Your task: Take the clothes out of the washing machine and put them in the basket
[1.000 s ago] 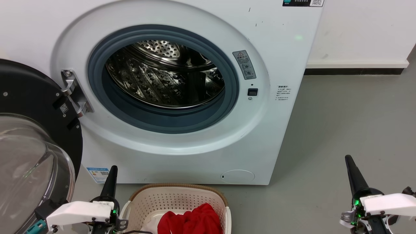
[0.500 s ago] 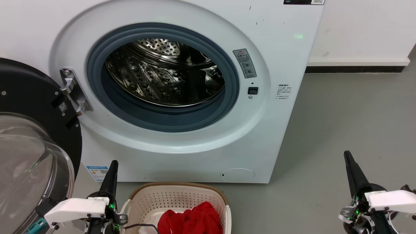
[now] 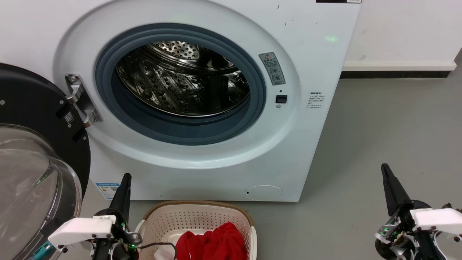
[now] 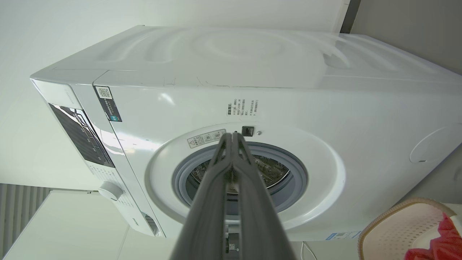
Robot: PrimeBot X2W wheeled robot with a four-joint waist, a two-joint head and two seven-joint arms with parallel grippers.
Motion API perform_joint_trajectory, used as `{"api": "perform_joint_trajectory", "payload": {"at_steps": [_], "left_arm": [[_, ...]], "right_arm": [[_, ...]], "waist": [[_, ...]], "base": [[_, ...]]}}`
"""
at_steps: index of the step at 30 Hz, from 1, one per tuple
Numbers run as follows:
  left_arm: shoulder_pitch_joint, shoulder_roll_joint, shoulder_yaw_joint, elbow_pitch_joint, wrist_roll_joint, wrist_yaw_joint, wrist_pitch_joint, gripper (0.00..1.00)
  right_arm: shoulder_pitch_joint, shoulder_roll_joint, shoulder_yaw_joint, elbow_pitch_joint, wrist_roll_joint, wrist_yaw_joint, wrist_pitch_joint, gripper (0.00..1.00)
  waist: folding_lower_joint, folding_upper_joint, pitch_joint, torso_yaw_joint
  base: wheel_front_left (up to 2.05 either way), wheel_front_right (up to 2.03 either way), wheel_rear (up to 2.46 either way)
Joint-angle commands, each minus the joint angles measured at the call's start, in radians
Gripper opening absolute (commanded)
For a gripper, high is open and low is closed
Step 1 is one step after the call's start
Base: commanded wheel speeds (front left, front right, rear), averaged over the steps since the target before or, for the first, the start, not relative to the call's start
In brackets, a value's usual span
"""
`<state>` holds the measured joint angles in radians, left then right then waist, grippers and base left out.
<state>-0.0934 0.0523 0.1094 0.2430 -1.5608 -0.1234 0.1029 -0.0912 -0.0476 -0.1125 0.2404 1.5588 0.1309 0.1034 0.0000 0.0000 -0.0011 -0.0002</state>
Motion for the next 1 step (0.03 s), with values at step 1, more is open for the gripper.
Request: {"api": "perform_joint_trajectory", "payload": {"at_steps": [1], "left_arm": [[-0.019,-0.003,0.005,0.001,-0.025,-0.008,0.009,0.0]], "right_arm": [[-0.02,-0.004,-0.001,0.003,0.027,0.0,0.006,0.0]], "waist": [[0.0,0.0,0.001,0.0]], "base": [[0.0,0.0,0.0]]}}
